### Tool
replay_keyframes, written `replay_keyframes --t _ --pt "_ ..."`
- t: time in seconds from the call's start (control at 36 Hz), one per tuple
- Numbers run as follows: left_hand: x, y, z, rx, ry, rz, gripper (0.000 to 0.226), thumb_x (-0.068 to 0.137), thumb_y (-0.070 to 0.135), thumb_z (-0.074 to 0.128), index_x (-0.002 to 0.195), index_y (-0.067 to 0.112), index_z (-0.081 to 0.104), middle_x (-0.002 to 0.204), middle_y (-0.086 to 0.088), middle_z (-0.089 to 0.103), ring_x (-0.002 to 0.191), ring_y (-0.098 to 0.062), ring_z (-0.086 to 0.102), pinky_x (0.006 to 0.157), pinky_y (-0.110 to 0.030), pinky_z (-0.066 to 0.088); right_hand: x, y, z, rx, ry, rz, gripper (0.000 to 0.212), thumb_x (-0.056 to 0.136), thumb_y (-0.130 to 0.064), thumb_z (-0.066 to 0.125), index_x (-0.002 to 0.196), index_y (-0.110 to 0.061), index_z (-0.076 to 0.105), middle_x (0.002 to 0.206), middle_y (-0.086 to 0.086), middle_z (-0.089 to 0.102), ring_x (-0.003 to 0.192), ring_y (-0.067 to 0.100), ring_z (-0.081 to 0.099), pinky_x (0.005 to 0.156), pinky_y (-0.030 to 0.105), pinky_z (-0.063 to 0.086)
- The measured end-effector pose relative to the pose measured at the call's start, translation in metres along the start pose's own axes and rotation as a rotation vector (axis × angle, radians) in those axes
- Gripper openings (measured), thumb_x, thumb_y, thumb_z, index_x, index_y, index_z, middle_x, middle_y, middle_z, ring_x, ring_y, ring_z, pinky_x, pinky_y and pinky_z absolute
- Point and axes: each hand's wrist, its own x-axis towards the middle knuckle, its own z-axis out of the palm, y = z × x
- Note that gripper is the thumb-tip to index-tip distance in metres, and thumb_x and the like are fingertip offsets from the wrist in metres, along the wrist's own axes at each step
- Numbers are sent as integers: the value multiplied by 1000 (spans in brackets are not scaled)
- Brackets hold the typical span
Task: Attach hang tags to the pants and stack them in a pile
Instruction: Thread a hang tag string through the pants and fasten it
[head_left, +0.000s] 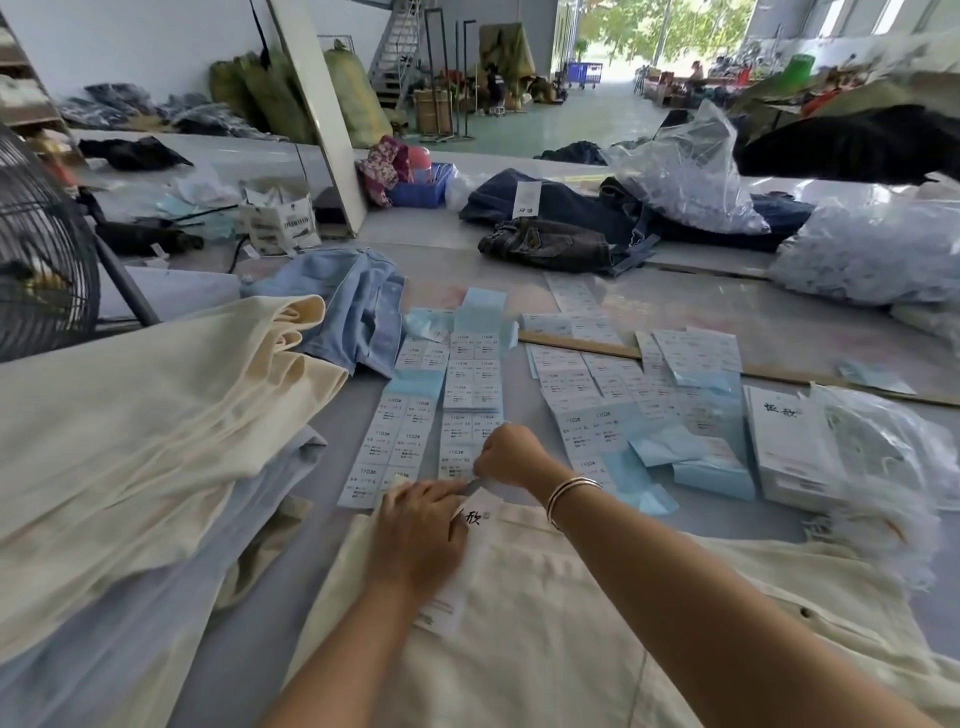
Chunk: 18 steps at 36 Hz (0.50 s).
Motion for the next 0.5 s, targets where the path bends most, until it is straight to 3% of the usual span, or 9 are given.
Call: replay_keyframes --t 0.08,0.19,0.25,0.33,0.39,0.44,0.5 --pt "-1 -1 1 -11 -6 -9 44 74 30 36 90 24 76 103 16 71 92 -10 67 86 -36 46 3 -4 2 -6 21 44 15 85 -13 49 83 -2 59 89 13 59 74 21 48 48 22 33" --pt "-1 -2 2 -24 -17 -21 34 74 23 50 97 23 75 107 15 71 95 -12 66 88 -37 44 8 -2 6 163 95 122 19 87 -11 47 93 0 62 102 16 64 88 29 58 65 26 39" --pt "0 -2 2 -30 -60 -40 37 76 24 49 102 24 74 113 16 69 101 -12 64 93 -37 40 11 13 4 438 217 251 23 89 -13 49 98 2 66 99 15 65 94 29 61 68 27 40" --pt "2 -3 1 -35 -158 -74 47 81 31 37 116 27 68 125 19 61 115 -7 55 102 -31 27 -1 40 -12 1129 445 455 16 88 -16 56 91 -5 67 83 9 62 77 23 57 65 27 43" --pt "3 -5 0 -86 -181 -117 50 80 34 34 118 28 66 127 17 61 119 -8 52 102 -28 23 -21 57 -25 1490 547 510 12 90 -20 60 85 -10 63 71 4 53 62 17 47 54 25 41" --pt "1 -7 -2 -217 -185 -247 47 77 38 37 112 30 68 116 8 65 115 -17 51 99 -31 29 -45 68 -34 1680 565 493 16 91 -21 62 77 -14 57 67 3 48 53 12 40 40 19 35" --pt "3 -8 -13 -464 -235 -438 37 72 44 45 92 26 70 95 -2 64 100 -26 55 87 -36 45 -72 74 -38 1763 539 427 10 91 -17 63 83 -13 60 72 6 52 52 12 44 37 16 37"
